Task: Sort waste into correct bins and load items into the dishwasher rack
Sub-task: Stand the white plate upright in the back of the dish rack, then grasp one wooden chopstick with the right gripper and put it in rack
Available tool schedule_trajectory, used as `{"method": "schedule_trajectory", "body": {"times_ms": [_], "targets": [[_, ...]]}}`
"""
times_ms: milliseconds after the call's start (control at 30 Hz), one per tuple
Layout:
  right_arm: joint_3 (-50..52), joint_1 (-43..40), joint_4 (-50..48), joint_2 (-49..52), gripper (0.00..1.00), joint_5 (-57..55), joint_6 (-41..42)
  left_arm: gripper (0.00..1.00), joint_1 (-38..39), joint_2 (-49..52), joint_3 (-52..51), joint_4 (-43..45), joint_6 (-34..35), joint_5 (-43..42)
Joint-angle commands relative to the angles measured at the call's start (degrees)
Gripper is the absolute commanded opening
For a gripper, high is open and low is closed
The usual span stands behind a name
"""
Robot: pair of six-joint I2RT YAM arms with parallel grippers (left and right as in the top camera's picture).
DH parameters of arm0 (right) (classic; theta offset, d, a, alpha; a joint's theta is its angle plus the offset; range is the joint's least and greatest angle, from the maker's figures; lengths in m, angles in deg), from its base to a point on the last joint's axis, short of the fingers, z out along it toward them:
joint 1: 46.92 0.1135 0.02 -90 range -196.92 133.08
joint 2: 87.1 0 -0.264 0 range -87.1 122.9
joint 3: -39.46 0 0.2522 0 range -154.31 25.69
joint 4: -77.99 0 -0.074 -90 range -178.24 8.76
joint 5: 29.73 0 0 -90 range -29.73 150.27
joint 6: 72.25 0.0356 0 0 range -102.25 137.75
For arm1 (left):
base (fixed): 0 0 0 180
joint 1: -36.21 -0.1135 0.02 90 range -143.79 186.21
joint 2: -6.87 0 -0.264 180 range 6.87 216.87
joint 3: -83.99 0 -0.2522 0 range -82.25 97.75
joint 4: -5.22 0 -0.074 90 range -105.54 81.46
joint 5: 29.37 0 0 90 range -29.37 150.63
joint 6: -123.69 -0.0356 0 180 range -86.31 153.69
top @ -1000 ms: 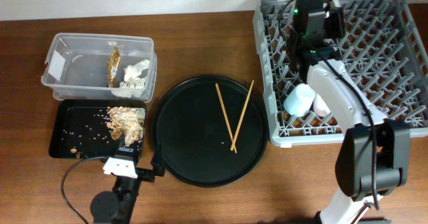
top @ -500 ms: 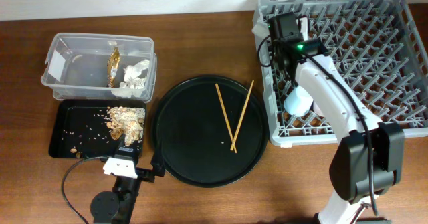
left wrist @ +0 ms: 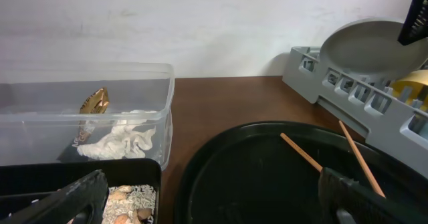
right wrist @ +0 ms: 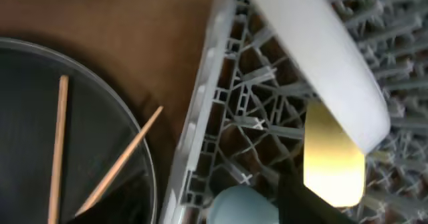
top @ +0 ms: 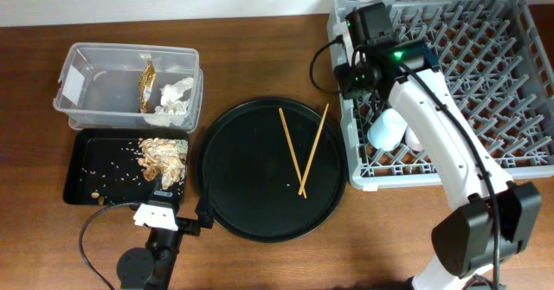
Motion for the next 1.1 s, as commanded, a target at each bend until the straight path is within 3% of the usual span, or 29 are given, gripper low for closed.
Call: {"method": "schedule_trajectory", "body": {"times_ms": [0,100,133,233,300,367,400,433,600,767,867,900,967,1000,1067], "targets": [[-0.55,0.52,-1.88,-2.73,0.86,-3.30,-13.99,0.99,-0.09,-0.28,-0.26,-0.09,-0.90,-0.02],[-0.55,0.46,-8.94,-2.25,0.86,-8.83,-25.40,1.00,-0.09,-0.28,-0.26,-0.09,-0.87,-0.02],[-0.52,-0.13,-11.61,-1.22,0.78,-9.27,-25.42,0.99,-0.09,-0.28,-0.26,-0.09,-0.90,-0.02],[-0.52,-4.24,-14.73,4.83,0.77,-9.27,-24.92,0.99,-0.09,-0.28,-0.26,-0.11,-0.90,-0.02],[-0.52,-5.70,-15.67,6.60,0.70,-9.25,-23.15,0.99,-0.09,-0.28,-0.26,-0.09,-0.90,-0.02],[-0.50,-8.31,-15.78,7.30,0.40,-9.27,-16.09,0.99,-0.09,-0.28,-0.26,-0.09,-0.90,-0.02],[-0.87,-10.95,-15.74,6.08,0.25,-9.22,-4.96,0.99,-0.09,-0.28,-0.26,-0.09,-0.87,-0.02],[-0.87,-12.31,-15.96,4.57,0.19,-9.14,0.26,0.99,-0.09,-0.28,-0.26,-0.09,-0.90,-0.02],[-0.85,-12.50,-14.93,2.19,0.20,-7.69,4.09,0.99,-0.09,-0.28,-0.26,-0.09,-0.87,-0.02],[-0.85,-13.75,-18.21,2.21,0.20,-17.40,6.19,0.99,-0.09,-0.28,-0.26,-0.09,-0.90,-0.02],[-0.87,-13.25,-16.90,1.99,0.21,-12.13,5.14,0.99,-0.09,-0.28,-0.26,-0.09,-0.90,-0.02],[-0.87,-11.78,-14.49,0.76,0.27,-8.50,5.14,0.99,-0.09,-0.28,-0.26,-0.09,-0.90,-0.02],[-0.87,-6.82,-7.98,-5.44,0.51,5.70,5.18,0.99,-0.09,-0.28,-0.26,-0.11,-0.90,-0.02],[-0.87,-3.32,-2.97,-8.07,0.57,14.27,7.80,0.99,-0.09,-0.28,-0.26,-0.09,-0.90,-0.02],[1.01,5.70,9.55,-6.86,0.58,18.25,20.24,0.99,-0.09,-0.28,-0.26,-0.09,-0.87,-0.02]]}}
